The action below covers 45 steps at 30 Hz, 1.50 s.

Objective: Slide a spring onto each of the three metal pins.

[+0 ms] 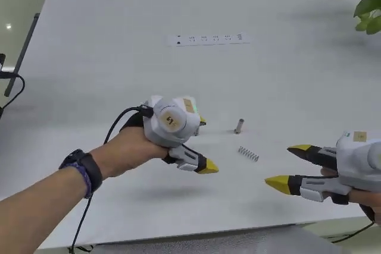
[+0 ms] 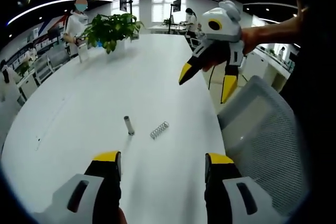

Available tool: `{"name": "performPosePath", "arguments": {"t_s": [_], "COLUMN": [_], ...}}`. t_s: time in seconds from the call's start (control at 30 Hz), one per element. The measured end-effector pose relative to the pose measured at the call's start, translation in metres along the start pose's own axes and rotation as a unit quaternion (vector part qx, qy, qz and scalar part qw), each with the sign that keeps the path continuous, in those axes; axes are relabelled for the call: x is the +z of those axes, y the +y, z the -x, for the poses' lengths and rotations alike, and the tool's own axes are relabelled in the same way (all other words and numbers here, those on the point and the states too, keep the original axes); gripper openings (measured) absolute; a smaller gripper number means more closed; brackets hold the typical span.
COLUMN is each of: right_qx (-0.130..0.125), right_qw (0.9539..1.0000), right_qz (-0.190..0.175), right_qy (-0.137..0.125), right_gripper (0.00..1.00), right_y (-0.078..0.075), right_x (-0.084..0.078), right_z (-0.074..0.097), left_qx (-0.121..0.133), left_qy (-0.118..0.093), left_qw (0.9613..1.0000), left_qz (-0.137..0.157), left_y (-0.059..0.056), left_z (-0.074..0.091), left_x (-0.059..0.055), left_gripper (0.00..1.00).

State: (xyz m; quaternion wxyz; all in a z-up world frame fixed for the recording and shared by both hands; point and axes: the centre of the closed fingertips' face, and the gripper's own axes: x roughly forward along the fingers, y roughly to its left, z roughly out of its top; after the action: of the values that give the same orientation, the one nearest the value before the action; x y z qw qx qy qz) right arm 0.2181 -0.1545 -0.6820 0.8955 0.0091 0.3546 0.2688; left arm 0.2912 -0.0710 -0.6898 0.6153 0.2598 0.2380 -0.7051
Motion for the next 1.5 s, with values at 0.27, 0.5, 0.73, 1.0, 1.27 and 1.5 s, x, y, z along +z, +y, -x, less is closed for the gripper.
{"name": "performPosePath", "arguments": {"t_s": [0.27,0.5,0.73,1.0,1.27,1.5], "right_qx": [0.002,0.0,-0.004,-0.005,-0.005,-0.006], "right_qw": [1.0,1.0,0.9999,0.9999,0.9998,0.9997], "right_qz": [-0.003,-0.006,-0.01,-0.015,-0.021,-0.025], "right_qy": [0.002,0.0,-0.003,-0.004,-0.001,-0.001], "right_gripper": [0.59,0.59,0.59,0.58,0.58,0.57], "right_y": [0.002,0.003,0.0,0.002,0.002,0.001], "right_x": [-0.003,-0.003,-0.004,-0.008,-0.014,-0.015], "right_z": [0.0,0.001,0.005,0.005,0.006,0.007], "left_qx": [-0.022,-0.04,-0.049,-0.06,-0.06,-0.062], "left_qy": [0.013,0.021,0.036,0.05,0.049,0.054], "left_qw": [0.9994,0.9984,0.9968,0.9952,0.9961,0.9961], "left_qz": [-0.022,-0.035,-0.051,-0.059,-0.043,-0.03], "left_y": [-0.004,-0.011,-0.014,-0.013,-0.011,-0.008], "left_z": [-0.024,-0.045,-0.066,-0.087,-0.106,-0.119], "left_x": [0.003,0.007,0.005,0.001,0.005,0.002], "left_gripper": [0.56,0.52,0.48,0.44,0.41,0.37]}}
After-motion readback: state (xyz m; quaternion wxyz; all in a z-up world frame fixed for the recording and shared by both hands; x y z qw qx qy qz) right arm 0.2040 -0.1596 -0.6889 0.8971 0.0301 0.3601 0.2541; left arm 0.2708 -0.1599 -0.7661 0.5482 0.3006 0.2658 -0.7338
